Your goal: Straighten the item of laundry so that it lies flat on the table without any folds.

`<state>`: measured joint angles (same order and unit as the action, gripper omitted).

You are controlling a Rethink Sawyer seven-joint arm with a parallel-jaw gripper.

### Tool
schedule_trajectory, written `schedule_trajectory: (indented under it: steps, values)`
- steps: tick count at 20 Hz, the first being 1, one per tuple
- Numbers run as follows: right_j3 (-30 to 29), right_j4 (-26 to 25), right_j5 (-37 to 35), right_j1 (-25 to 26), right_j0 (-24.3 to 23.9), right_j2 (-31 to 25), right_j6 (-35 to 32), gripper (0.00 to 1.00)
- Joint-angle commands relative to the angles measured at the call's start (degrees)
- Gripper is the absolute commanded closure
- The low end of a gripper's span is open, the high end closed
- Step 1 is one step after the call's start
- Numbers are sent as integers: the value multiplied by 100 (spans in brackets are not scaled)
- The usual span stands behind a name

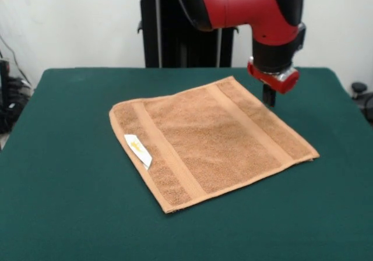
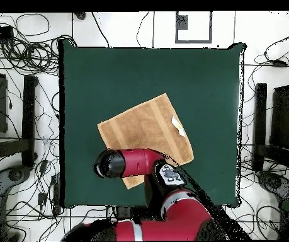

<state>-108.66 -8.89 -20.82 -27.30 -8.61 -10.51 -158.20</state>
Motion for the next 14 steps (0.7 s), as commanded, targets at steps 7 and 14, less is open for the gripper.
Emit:
schedule_trajectory:
  steps: [7, 14]
  values:
    - [-180, 354, -369, -125, 68, -392, -121, 100]
    - [-163, 270, -767, -498, -197, -395, 144, 100]
